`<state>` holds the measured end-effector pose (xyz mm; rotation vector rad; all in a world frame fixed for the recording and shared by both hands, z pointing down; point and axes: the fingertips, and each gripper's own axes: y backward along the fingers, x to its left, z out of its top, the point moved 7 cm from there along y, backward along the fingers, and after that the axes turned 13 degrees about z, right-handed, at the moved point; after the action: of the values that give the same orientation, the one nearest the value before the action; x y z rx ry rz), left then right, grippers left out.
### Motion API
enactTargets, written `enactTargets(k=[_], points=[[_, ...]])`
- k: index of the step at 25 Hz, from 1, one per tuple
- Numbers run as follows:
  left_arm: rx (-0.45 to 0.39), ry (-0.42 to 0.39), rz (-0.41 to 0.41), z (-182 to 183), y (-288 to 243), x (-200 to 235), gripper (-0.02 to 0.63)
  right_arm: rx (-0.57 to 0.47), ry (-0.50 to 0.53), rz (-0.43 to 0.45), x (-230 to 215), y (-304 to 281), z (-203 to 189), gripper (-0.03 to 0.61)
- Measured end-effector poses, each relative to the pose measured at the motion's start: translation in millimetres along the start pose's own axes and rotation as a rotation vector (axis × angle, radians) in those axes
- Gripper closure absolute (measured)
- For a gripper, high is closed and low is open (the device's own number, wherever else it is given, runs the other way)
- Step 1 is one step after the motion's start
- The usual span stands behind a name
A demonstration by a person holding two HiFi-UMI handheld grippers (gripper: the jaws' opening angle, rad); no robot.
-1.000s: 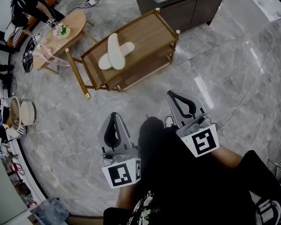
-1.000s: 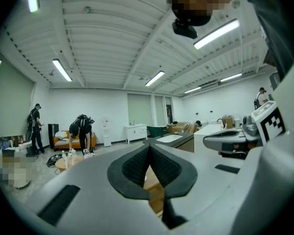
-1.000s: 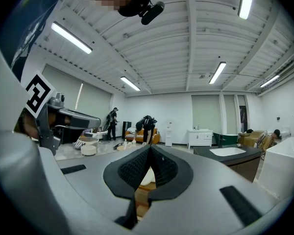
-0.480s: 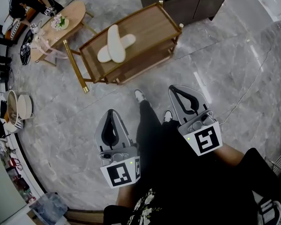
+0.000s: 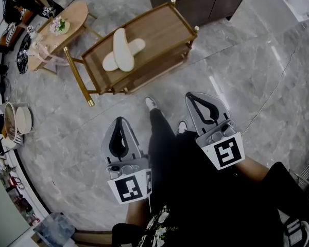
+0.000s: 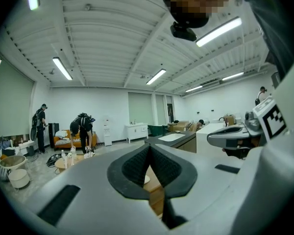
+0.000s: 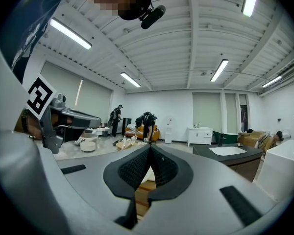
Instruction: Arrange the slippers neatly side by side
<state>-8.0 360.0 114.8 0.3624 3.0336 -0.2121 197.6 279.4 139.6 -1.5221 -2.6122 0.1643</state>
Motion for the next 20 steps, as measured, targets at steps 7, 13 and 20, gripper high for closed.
enactTargets(k=[7,13,20], points=[[0.025,-0.018,0.009,1.7,-5.1,1.1,0.626,-0.018,-0.011,0.042,-5.8,-19.5,2.0,0.587],[0.037,-0.02,0.021,-3.4,-1.0,5.5,0.626,-0.024,-0.019,0.062,-0.4,-26.3,-0.8,0.586],[0.025,-0.013,0.035,-7.8,-5.0,7.2,0.626,-0.011,-0.013,0.054,-4.2,-23.5,-6.5,0.587]])
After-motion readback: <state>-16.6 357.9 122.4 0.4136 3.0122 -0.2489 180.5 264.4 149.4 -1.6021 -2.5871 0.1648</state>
